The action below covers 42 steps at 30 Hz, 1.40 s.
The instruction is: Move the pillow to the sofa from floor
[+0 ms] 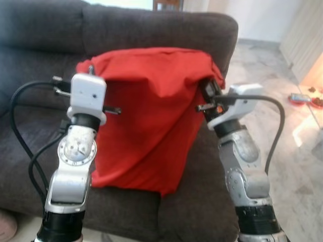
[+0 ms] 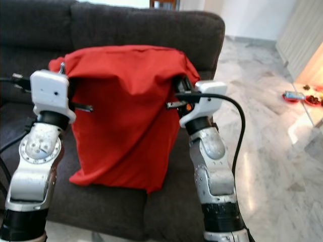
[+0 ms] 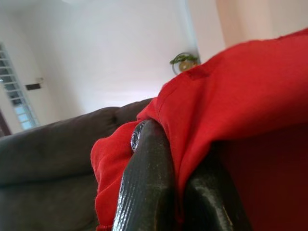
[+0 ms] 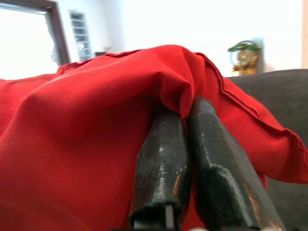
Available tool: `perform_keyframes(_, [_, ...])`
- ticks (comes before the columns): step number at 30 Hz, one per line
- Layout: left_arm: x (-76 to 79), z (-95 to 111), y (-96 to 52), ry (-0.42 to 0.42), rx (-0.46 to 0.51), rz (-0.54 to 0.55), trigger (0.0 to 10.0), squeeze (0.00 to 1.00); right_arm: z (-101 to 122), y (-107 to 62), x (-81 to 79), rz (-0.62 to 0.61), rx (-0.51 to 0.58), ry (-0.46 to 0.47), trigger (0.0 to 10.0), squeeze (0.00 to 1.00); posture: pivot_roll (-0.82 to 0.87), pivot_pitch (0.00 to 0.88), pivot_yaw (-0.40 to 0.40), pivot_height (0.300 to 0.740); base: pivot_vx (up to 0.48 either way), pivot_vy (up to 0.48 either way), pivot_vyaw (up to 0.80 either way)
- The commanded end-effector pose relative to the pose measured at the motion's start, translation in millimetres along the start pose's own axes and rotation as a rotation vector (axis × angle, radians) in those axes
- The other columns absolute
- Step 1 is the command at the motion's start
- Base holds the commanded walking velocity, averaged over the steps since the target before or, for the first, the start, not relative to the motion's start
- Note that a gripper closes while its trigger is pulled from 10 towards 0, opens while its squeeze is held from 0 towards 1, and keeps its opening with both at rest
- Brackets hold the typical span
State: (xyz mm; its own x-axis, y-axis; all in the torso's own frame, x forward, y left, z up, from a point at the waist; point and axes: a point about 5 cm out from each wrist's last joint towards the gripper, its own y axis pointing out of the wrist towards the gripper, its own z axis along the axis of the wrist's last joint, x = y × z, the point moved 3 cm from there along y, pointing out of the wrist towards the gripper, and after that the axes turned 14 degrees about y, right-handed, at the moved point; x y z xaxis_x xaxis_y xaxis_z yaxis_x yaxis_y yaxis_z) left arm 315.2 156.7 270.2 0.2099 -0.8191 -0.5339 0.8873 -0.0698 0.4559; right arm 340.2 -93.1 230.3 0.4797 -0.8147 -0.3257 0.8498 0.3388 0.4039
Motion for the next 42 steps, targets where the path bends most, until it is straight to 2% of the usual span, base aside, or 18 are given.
perform_keyframes(1, [14.8, -1.0, -2.8, 0.013, -0.009, -0.083, 10.0, 0.00, 8.6, 4.4, -16.6, 0.075, 0.032, -0.019, 10.0, 0.00, 0.09, 0.024, -0.046, 0.740, 0.000, 0.000, 0.00])
perform_keyframes(2, [21.4, -6.2, -5.8, 0.033, -0.030, -0.123, 10.0, 0.00, 3.1, 2.9, -15.1, 0.074, 0.002, -0.029, 10.0, 0.00, 0.09, 0.026, -0.047, 0.740, 0.000, 0.000, 0.00])
perform_keyframes(4, [24.6, -9.2, -7.5, 0.042, -0.044, -0.142, 10.0, 0.00, 0.3, 1.8, -14.6, 0.076, -0.012, -0.034, 10.0, 0.00, 0.09, 0.026, -0.047, 0.740, 0.000, 0.000, 0.00])
perform_keyframes(8, [43.7, -26.5, -18.0, 0.197, -0.105, -0.286, 10.0, 0.00, -22.0, -7.5, -21.2, 0.147, -0.137, -0.083, 10.0, 0.00, 0.09, 0.030, -0.049, 0.740, 0.000, 0.000, 0.00])
perform_keyframes(12, [53.0, -36.2, -25.1, 0.305, -0.126, -0.366, 10.0, 0.00, -30.6, -11.9, -30.7, 0.210, -0.191, -0.084, 10.0, 0.00, 0.09, 0.033, -0.049, 0.740, 0.000, 0.000, 0.00])
perform_keyframes(15, [56.4, -41.5, -28.3, 0.332, -0.149, -0.391, 10.0, 0.00, -36.0, -15.6, -39.2, 0.267, -0.229, -0.094, 10.0, 0.00, 0.09, 0.035, -0.050, 0.740, 0.000, 0.000, 0.00])
perform_keyframes(18, [62.0, -46.6, -32.1, 0.439, -0.150, -0.446, 10.0, 0.00, -43.1, -21.6, -45.7, 0.333, -0.282, -0.128, 10.0, 0.00, 0.08, 0.036, -0.051, 0.740, 0.000, 0.000, 0.00])
perform_keyframes(23, [70.8, -49.8, -37.8, 0.508, -0.135, -0.507, 10.0, 0.00, -48.2, -28.1, -51.6, 0.398, -0.318, -0.160, 10.0, 0.00, 0.08, 0.041, -0.051, 0.740, 0.000, 0.000, 0.00])
perform_keyframes(31, [72.7, -50.8, -38.7, 0.494, -0.149, -0.502, 10.0, 0.00, -49.9, -30.9, -53.0, 0.408, -0.332, -0.160, 10.0, 0.00, 0.08, 0.041, -0.052, 0.740, 0.000, 0.000, 0.00])
perform_keyframes(32, [71.3, -50.3, -37.9, 0.492, -0.148, -0.491, 10.0, 0.31, -50.1, -30.9, -53.1, 0.409, -0.333, -0.157, 10.0, 0.00, 0.08, 0.039, -0.053, 0.740, 0.000, 0.000, 0.00])
perform_keyframes(33, [70.2, -49.9, -37.2, 0.488, -0.149, -0.482, 10.0, 0.31, -50.0, -30.9, -53.2, 0.409, -0.333, -0.154, 10.0, 0.00, 0.08, 0.039, -0.053, 0.740, 0.000, 0.000, 0.00])
perform_keyframes(34, [69.2, -49.4, -36.5, 0.482, -0.150, -0.475, 10.0, 0.95, -49.8, -31.0, -53.2, 0.409, -0.332, -0.152, 10.0, 0.09, 0.08, 0.039, -0.053, 0.740, 0.000, 0.000, 0.00])
perform_keyframes(35, [68.1, -48.6, -35.3, 0.474, -0.150, -0.468, 10.0, 1.00, -49.7, -30.9, -53.0, 0.407, -0.332, -0.145, 10.0, 0.55, 0.08, 0.039, -0.054, 0.740, 0.000, 0.000, 0.00])
perform_keyframes(36, [67.6, -48.3, -34.8, 0.476, -0.149, -0.464, 10.0, 1.00, -49.6, -30.9, -53.1, 0.407, -0.332, -0.145, 10.0, 0.78, 0.08, 0.039, -0.054, 0.740, 0.000, 0.000, 0.00])
perform_keyframes(37, [67.1, -48.0, -34.2, 0.478, -0.149, -0.460, 10.0, 1.00, -49.5, -30.9, -53.1, 0.407, -0.331, -0.145, 10.0, 0.83, 0.08, 0.039, -0.054, 0.740, 0.000, 0.000, 0.00])
perform_keyframes(40, [66.4, -46.8, -33.2, 0.472, -0.147, -0.454, 10.0, 1.00, -49.4, -30.7, -52.7, 0.404, -0.330, -0.144, 10.0, 0.83, 0.08, 0.038, -0.054, 0.740, 0.000, 0.000, 0.00])
perform_keyframes(41, [66.7, -46.7, -33.3, 0.471, -0.147, -0.455, 10.0, 1.00, -49.3, -30.8, -52.7, 0.404, -0.330, -0.143, 10.0, 0.94, 0.08, 0.035, -0.054, 0.740, 0.000, 0.000, 0.00])
perform_keyframes(42, [67.0, -46.3, -33.3, 0.466, -0.147, -0.454, 10.0, 1.00, -49.3, -30.6, -52.4, 0.400, -0.329, -0.137, 10.0, 1.00, 0.08, 0.034, -0.054, 0.740, 0.000, 0.000, 0.00])
